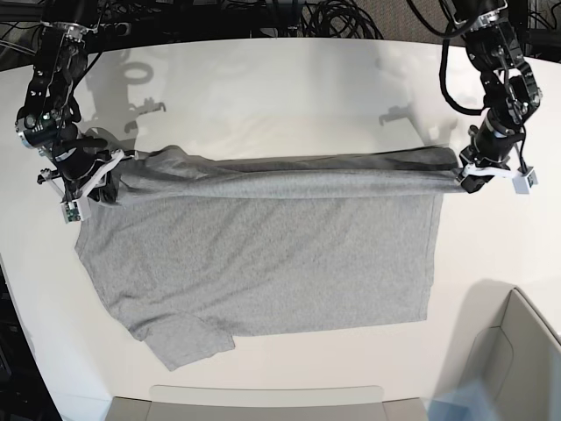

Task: Fold the T-shirt properly
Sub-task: 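Lift the collar edge with both grippers and fold it over toward the hem, then drag the folded edge back toward the robot with both grippers, then pull the shirt further toward the robot and open both grippers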

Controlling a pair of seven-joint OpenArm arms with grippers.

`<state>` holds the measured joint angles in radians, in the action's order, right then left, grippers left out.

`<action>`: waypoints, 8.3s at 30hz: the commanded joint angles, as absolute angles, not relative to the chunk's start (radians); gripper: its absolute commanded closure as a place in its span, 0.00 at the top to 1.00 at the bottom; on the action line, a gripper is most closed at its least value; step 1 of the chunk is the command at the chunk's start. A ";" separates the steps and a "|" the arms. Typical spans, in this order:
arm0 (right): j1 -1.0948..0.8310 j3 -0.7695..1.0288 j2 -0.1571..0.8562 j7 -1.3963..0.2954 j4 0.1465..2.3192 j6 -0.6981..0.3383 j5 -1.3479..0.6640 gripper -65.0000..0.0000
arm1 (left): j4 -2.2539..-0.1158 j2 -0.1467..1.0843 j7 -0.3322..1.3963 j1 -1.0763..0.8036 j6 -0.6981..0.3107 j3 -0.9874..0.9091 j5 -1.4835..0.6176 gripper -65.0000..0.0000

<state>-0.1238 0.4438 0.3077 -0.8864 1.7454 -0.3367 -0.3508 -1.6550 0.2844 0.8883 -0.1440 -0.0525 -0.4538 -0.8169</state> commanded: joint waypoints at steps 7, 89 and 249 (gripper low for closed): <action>0.030 0.392 0.332 -0.862 1.596 -0.334 -0.314 0.00 | -1.486 0.300 0.868 -0.002 -0.053 -0.456 -0.823 0.00; 0.056 0.360 0.496 -0.628 1.086 -0.341 -0.432 0.36 | -1.419 0.346 0.952 0.031 0.042 -0.343 -0.832 0.25; -0.613 0.714 0.415 -0.780 1.814 -0.421 -0.429 0.29 | -1.859 0.496 1.093 -0.544 -0.061 -0.460 -0.823 0.14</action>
